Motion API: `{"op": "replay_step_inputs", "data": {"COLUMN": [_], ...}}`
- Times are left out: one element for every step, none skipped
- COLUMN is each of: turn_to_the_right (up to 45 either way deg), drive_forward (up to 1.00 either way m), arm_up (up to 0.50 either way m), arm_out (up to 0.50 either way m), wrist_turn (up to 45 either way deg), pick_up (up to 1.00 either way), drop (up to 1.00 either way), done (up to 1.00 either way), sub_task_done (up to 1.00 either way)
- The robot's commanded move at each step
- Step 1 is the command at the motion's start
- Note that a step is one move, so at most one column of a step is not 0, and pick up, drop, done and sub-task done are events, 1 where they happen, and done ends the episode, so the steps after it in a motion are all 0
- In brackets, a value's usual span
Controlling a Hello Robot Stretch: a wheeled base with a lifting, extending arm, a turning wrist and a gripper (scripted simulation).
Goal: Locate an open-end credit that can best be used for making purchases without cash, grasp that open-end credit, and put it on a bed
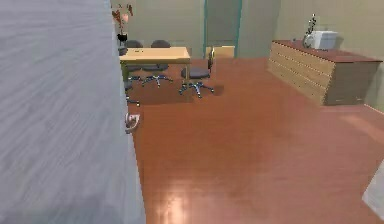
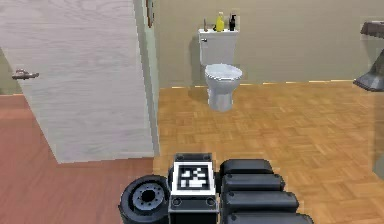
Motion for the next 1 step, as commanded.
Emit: {"op": "replay_step_inputs", "data": {"turn_to_the_right": [0.0], "drive_forward": [1.00], "arm_up": [0.00], "arm_out": [0.00], "wrist_turn": [0.0], "pick_up": [0.00], "drop": [0.00], "done": [0.00], "sub_task_done": [0.00]}}
